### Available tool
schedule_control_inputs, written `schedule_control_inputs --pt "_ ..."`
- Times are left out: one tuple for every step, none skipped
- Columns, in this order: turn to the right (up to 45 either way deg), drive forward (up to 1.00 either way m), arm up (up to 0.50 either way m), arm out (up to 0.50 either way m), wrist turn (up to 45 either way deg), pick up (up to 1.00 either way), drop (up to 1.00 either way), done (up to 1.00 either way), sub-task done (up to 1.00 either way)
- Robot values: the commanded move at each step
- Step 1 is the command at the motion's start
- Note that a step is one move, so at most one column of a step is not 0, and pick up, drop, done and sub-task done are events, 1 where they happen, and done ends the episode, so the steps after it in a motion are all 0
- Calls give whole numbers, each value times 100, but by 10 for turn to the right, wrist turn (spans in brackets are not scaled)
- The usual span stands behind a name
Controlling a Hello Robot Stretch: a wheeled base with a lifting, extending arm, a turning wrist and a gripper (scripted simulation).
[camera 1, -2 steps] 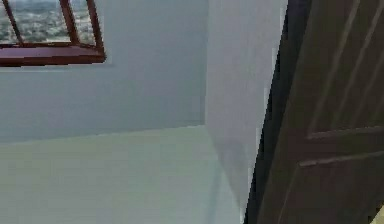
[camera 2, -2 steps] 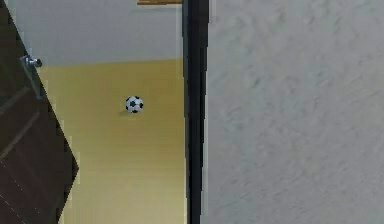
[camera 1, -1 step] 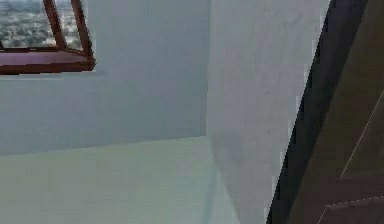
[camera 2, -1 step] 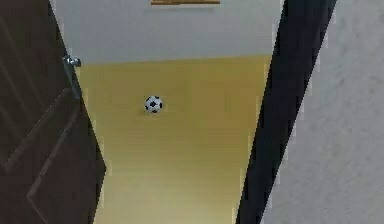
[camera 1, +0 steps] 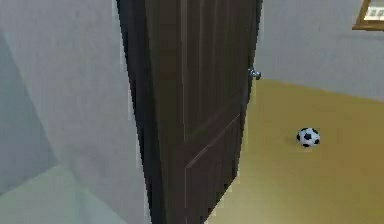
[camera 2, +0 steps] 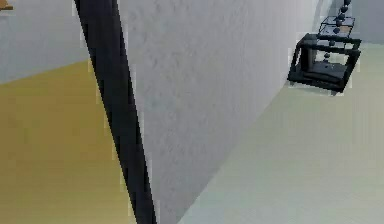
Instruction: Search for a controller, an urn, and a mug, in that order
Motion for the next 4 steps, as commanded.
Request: schedule_control_inputs --pt "300 0 0 0 0 0 0 0 0" --pt "0 100 0 0 0 0 0 0 0" --pt "0 60 0 0 0 0 0 0 0" --pt "-450 0 0 0 0 0 0 0 0"
